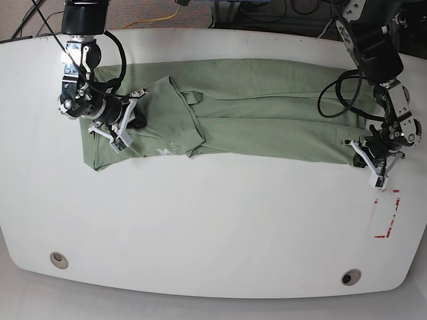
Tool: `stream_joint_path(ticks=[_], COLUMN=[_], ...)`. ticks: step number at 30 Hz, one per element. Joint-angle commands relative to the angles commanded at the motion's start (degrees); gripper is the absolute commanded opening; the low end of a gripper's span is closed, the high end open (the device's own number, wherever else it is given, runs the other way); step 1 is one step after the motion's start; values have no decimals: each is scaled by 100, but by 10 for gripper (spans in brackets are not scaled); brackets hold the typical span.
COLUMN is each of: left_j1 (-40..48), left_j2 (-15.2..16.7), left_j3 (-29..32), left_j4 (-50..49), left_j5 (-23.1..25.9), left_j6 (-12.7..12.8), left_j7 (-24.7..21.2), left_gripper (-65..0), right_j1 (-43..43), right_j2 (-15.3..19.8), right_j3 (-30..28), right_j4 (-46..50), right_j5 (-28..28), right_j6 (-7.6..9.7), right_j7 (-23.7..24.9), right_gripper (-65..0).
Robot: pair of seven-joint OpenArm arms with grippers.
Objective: Layout the t-shirt on the table in an organized manner, then fold the t-shirt properly
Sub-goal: 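Slide the left gripper along the strip end, pulling the fabric taut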
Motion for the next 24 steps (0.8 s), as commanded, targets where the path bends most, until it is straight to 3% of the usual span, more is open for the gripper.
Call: stream_joint_path(ticks=[11, 24], left_j1=[18, 730], left_j2=[-114, -105], left_j3=[-9, -9], left_j4=[1037, 2505], left_j5=[0, 0], left_j6=[0, 0], left_j7=[527, 1301], left_gripper=[-650, -650], right_j1=[0, 26], right_j2=[18, 9], right_j3=[0, 0], right_j4=[0, 0], right_j5=[0, 0], right_j6=[0, 0], right_j7=[0, 0], right_gripper=[-623, -623])
